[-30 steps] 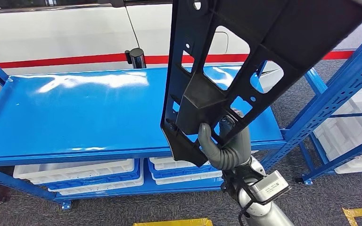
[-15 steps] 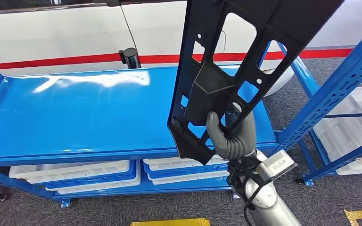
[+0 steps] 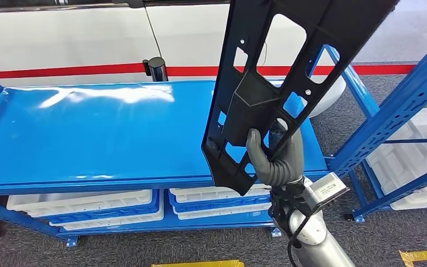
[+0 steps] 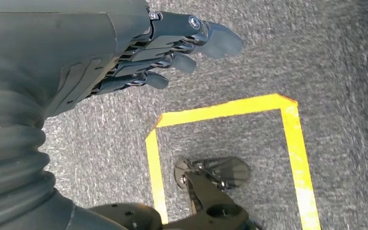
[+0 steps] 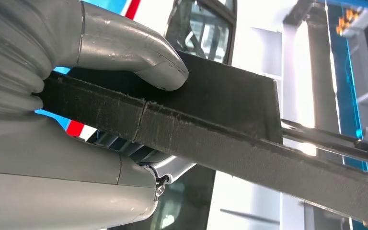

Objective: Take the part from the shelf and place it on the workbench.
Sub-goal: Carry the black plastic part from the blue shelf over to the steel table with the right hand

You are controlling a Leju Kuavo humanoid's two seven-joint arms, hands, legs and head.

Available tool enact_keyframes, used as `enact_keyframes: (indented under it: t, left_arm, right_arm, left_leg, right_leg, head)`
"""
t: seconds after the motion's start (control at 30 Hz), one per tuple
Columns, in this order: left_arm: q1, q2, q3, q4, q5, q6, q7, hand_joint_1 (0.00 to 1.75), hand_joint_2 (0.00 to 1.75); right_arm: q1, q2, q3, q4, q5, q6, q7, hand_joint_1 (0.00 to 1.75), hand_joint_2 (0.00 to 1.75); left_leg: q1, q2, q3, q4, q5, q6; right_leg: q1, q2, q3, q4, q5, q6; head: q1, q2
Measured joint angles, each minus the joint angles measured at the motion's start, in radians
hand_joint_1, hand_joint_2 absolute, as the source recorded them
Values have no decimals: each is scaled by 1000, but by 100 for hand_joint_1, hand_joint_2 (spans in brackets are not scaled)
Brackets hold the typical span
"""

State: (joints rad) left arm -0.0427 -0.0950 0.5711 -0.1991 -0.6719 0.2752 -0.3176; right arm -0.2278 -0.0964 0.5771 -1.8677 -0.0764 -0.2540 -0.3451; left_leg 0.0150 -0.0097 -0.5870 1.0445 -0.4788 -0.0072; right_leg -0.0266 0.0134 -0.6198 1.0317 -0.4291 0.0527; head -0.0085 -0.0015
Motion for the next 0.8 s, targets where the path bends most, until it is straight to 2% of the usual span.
enact_keyframes:
  t: [0.07,0.1,0.13,0.2,0.23,0.27,0.3,0.33,0.4,0.43,0.5,0.57,0.63,0.7,0.73,0.77,0.8]
  left_arm:
    - [1,0,0,0,0,0,-1,0,175]
    - [1,0,1,0,0,0,-2,0,175]
    - [1,-1,1,0,0,-1,-3,0,175]
    - [0,0,2,0,0,-4,-8,0,175]
    - [0,-1,2,0,0,-7,-10,0,175]
    - [1,-1,3,0,0,-10,-13,0,175]
    - [1,-1,4,0,1,-12,-15,0,175]
    - [2,-2,5,0,1,-14,-17,0,175]
    - [1,-4,6,0,2,-18,-20,0,175]
    - [1,-6,7,0,2,-19,-21,0,175]
    - [1,-7,9,0,3,-21,-23,0,175]
    - [1,-7,11,0,3,-21,-24,0,175]
    - [1,-7,13,0,4,-21,-25,0,175]
    - [2,-8,14,0,4,-22,-26,0,175]
    - [2,-8,14,0,4,-22,-26,0,175]
    - [2,-8,14,0,4,-22,-26,0,175]
    - [2,-8,14,0,4,-22,-27,0,175]
  right_arm:
    - [1,0,0,1,0,0,0,175,175]
    - [1,-1,-1,1,0,0,0,175,175]
    - [1,-1,-1,1,0,0,0,175,175]
    - [2,-1,-2,3,0,0,0,175,175]
    - [3,-2,-2,4,0,0,0,175,175]
    - [5,-2,-2,6,0,0,0,175,175]
    - [6,-2,-2,7,0,0,0,175,175]
    - [6,-2,-2,8,0,0,0,175,175]
    - [5,-2,-2,8,1,0,-2,175,175]
    - [5,-2,-2,8,1,0,-2,175,175]
    - [5,-2,-2,8,1,0,-4,175,175]
    - [5,-1,-2,8,1,0,-4,175,175]
    - [6,0,-2,9,1,0,-5,175,175]
    - [6,0,-1,10,1,0,-6,175,175]
    - [7,0,-1,11,1,0,-6,175,175]
    - [7,0,-1,12,1,0,-6,175,175]
    - [7,0,-1,13,1,0,-6,175,175]
  left_leg:
    - [-2,0,-3,-6,10,15]
    - [-1,1,-4,-9,15,22]
    - [-1,1,-6,-10,18,27]
    - [-6,2,-13,-10,23,34]
    - [-9,3,-17,-10,25,37]
    - [-11,3,-19,-10,27,39]
    - [-13,3,-21,-10,29,40]
    - [-15,3,-21,-10,31,40]
    - [-18,2,-23,-9,34,37]
    - [-20,2,-24,-8,36,34]
    - [-21,3,-26,-8,42,24]
    - [-19,4,-31,1,33,13]
    - [-15,4,-54,68,-20,3]
    - [-9,4,-98,192,-93,-6]
    - [-4,5,-114,241,-114,-11]
    - [1,5,-115,261,-117,-16]
    - [7,6,-98,242,-101,-21]
  right_leg:
    - [-4,-2,-11,9,-7,7]
    - [-3,-3,-25,37,-24,5]
    - [-2,-4,-47,85,-51,0]
    - [3,-5,-103,218,-110,-9]
    - [5,-5,-119,263,-125,-9]
    - [7,-5,-119,274,-128,-7]
    - [10,-5,-96,241,-116,-3]
    - [14,-5,-56,176,-96,-1]
    - [23,-7,25,40,-60,-6]
    - [27,-8,48,2,-50,-11]
    - [31,-9,56,-13,-40,-21]
    - [21,-11,56,-20,-29,-33]
    - [11,-14,56,-27,-20,-42]
    - [11,-16,51,-27,-17,-46]
    - [10,-17,48,-26,-15,-46]
    - [9,-17,45,-25,-13,-45]
    - [7,-17,43,-22,-11,-43]
  head:
    - [0,0]
    - [2,0]
    - [3,0]
    - [4,0]
    - [4,0]
    - [4,0]
    - [4,0]
    - [4,0]
    - [3,0]
    - [3,0]
    - [3,0]
    - [2,0]
    - [1,0]
    - [1,0]
    - [1,0]
    - [1,0]
    - [1,0]
